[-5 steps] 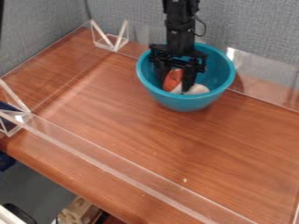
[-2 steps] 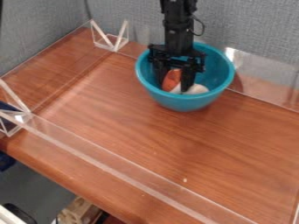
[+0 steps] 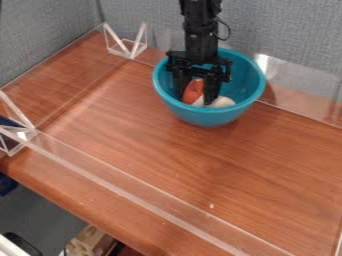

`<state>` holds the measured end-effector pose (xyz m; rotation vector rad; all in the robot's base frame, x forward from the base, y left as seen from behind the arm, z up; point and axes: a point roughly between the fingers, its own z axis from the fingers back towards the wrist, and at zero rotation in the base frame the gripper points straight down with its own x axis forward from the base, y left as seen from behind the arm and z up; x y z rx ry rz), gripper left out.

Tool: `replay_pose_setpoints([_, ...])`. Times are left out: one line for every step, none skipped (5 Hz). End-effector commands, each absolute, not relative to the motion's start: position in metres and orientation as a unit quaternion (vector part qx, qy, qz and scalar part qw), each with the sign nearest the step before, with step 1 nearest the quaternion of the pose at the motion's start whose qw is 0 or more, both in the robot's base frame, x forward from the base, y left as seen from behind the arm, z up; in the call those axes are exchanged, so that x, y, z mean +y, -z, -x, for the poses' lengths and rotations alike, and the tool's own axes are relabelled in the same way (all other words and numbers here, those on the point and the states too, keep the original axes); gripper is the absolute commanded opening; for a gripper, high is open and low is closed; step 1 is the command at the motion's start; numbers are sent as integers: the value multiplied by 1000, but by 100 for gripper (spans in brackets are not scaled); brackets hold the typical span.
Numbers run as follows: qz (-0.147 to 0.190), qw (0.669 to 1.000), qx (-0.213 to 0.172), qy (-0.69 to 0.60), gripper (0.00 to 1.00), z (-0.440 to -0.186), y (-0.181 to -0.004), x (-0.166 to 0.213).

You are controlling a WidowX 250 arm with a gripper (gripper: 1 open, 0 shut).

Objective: Remove the mushroom from inside the blue bowl and put it on the table

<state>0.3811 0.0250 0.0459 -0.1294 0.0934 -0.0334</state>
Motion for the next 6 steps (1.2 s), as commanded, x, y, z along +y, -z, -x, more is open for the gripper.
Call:
replay_pose_setpoints([60,998,-6,13,0,-389,-85,34])
replay_pose_setpoints([61,998,-7,15,0,-388,-87,35])
replay_pose_setpoints([62,998,-7,17,0,-388,-88,35])
replay_pose_setpoints([63,998,-8,20,0,-388,-90,35])
replay_pose_setpoints([65,998,-8,23,0,-387,-91,35])
replay_pose_setpoints([66,997,-9,25,0,-387,-94,36])
